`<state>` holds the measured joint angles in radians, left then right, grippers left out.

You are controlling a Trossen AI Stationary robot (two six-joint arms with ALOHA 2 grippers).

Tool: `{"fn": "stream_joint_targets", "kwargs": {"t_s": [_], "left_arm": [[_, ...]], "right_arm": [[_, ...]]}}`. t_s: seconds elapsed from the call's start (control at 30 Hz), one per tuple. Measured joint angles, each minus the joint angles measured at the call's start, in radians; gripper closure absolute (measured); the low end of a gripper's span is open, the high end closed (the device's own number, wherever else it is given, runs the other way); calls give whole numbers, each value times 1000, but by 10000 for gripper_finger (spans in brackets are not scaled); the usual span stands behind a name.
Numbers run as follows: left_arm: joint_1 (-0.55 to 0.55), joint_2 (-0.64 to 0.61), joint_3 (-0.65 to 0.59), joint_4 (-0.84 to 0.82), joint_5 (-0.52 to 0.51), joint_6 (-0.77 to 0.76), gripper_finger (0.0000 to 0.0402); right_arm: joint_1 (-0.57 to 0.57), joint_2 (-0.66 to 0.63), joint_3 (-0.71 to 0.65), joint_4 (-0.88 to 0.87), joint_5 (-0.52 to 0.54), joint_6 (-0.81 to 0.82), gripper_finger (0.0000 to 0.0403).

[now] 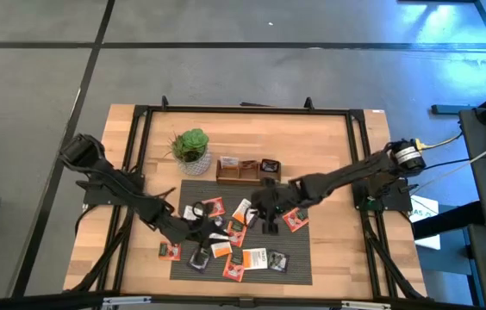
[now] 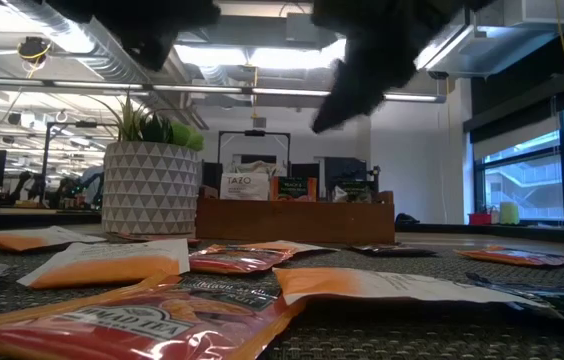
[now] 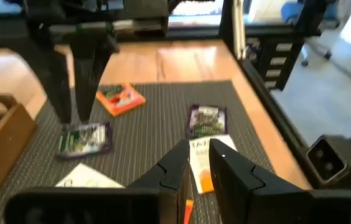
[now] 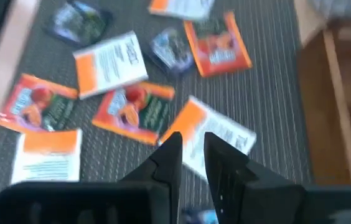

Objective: Pick & Place Tea
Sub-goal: Put the white tea bag into the left section of the wooden organizer

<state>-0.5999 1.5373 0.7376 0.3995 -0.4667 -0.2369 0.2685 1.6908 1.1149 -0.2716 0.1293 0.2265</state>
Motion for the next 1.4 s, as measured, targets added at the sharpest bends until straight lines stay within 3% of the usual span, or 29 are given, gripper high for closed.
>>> {"fn": "stream_joint_targets", "kwargs": {"t_s": [0.13, 0.43, 0.63, 0.9, 1.4], "left_arm": [[13, 34, 49, -105, -3, -53, 343], [102, 203, 114, -126, 83, -93, 343], [165, 291, 156, -115, 111, -94, 343], [205, 313, 158, -191, 95, -138, 343], [238, 344, 157, -268, 84, -218, 343]], "right_arm": [[43, -23, -113, 138, 35, 131, 333], [72, -10, -276, 351, 37, 348, 327], [33, -10, -283, 369, 39, 392, 283], [-17, -3, -282, 408, 38, 431, 222], [-77, 69, -282, 446, 36, 478, 215]]}}
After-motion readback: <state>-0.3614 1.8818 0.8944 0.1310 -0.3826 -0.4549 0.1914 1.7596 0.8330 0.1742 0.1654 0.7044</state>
